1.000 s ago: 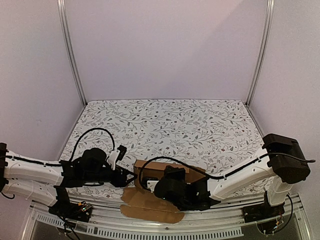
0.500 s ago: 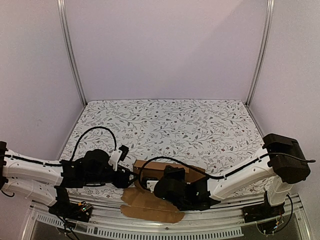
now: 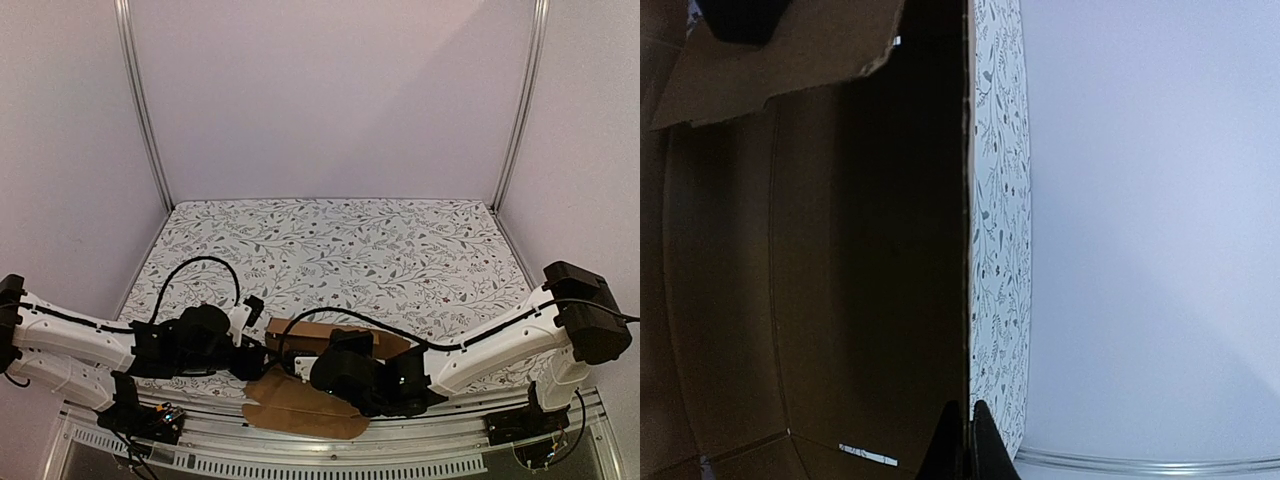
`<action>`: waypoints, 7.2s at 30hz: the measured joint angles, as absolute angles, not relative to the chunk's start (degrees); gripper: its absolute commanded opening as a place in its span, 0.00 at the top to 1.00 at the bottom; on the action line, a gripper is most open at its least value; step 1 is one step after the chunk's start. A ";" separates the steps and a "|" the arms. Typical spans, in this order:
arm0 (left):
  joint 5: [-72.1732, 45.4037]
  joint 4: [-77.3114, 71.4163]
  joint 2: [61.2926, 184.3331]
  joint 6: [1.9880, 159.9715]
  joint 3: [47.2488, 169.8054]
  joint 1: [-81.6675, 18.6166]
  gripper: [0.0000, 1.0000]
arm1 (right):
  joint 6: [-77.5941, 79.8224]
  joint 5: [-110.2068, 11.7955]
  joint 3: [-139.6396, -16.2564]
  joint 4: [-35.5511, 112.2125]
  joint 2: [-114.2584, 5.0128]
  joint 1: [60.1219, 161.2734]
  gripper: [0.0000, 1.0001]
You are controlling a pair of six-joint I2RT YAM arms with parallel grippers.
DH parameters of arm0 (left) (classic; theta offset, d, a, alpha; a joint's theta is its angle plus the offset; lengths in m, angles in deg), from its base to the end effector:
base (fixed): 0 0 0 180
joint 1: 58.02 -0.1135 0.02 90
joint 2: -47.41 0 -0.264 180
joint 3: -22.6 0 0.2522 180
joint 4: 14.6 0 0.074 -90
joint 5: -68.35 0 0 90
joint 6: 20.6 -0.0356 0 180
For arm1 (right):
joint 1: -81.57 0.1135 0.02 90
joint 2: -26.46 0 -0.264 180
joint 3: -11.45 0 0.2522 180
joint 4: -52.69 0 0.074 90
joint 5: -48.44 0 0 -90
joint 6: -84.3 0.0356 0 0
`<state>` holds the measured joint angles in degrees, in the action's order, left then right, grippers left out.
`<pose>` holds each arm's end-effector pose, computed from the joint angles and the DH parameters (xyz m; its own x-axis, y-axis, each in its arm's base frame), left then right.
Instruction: Fold the paper box
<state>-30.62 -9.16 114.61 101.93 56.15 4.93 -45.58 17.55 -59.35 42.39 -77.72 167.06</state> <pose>0.1015 -0.1866 0.1483 -0.6852 0.1739 -0.7073 0.5411 0.7716 -0.3345 0.0589 0.3585 0.1670 0.2552 -0.9509 -0.1750 -0.3901 0.0643 -0.9185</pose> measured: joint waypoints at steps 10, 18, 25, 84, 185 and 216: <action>-33.48 -10.06 114.74 102.07 56.26 5.85 0.48 | -42.76 17.24 -60.05 39.13 -77.77 167.20 1.00; -34.90 -11.26 116.29 102.28 56.41 6.79 0.54 | -40.18 17.81 -61.43 36.66 -78.60 168.48 1.00; -37.63 -11.11 116.55 103.44 56.65 8.41 0.67 | -37.64 19.14 -62.82 35.05 -80.91 169.34 1.00; -38.88 -19.98 134.17 82.57 71.78 3.73 1.00 | -2.00 -14.63 -62.85 26.41 -55.76 154.02 0.36; -34.36 -31.48 151.15 87.73 77.07 2.70 1.00 | 18.29 -23.83 -47.15 44.51 -52.87 144.44 0.35; -35.36 10.62 141.36 113.15 86.57 1.79 1.00 | 20.95 -26.82 -47.61 22.17 -38.58 142.30 1.00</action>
<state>-35.36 10.62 141.36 113.15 86.57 1.79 20.95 -26.82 -47.61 22.17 -38.58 142.30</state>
